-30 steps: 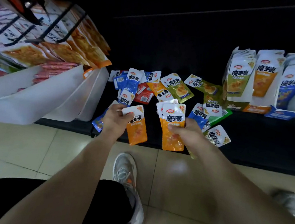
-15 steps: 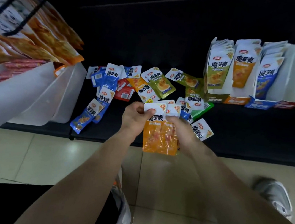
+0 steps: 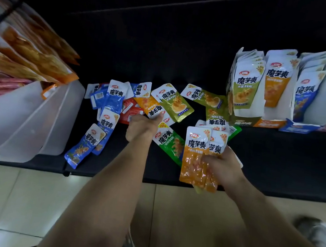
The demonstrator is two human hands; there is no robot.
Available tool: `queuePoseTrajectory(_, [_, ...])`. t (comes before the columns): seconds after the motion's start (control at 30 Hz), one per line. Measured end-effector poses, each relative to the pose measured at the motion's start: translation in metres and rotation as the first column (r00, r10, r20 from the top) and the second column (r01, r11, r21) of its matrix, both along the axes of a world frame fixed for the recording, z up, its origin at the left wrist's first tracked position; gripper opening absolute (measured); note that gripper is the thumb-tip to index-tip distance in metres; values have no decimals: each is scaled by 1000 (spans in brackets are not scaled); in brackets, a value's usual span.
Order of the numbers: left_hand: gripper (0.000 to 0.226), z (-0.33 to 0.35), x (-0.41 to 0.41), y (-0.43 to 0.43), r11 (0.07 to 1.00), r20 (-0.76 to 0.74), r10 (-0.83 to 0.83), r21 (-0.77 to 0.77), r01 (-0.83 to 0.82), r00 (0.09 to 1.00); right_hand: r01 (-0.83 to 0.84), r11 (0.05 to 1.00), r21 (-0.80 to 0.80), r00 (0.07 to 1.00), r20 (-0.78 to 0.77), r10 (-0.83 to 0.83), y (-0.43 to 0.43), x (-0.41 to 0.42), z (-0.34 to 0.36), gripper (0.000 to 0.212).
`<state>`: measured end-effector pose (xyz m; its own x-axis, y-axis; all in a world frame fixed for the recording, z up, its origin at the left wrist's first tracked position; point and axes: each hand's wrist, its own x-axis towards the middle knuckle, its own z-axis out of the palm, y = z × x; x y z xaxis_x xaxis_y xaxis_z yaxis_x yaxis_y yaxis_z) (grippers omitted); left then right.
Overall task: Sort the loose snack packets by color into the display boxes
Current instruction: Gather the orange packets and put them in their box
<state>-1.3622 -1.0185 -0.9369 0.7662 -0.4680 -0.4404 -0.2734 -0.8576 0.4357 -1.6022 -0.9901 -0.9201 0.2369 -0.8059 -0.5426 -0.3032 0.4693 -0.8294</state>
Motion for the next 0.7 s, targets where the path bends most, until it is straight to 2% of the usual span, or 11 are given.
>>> queuePoseTrajectory(0.1, [65,-7,0,-5,1000,-29,-19,-21,19,999,9,1000,4,1000,-21,-9,4,2,-4,31])
queuePoseTrajectory(0.3, [49,-18,19,8,974,-168,99,-186,-131,981,-59,998,-18,996,-64,58,7,9,-3,19])
queuePoseTrajectory(0.4, [27,-6,32,23,922,-188,143,-331,-200,972,-55,998,-21,997,-57,54,6,15,3,19])
queuePoseTrajectory(0.5, [18,26,50,37,842,-146,184,-487,-232,972,-28,1000,8,999,-25,28,4,23,8,24])
queuePoseTrajectory(0.6, [12,67,58,51,787,-88,123,-598,-151,988,-16,999,51,1000,10,15,6,26,21,30])
queuePoseTrajectory(0.7, [14,98,50,60,773,-243,-57,-624,-111,968,18,999,49,999,47,-20,9,23,31,27])
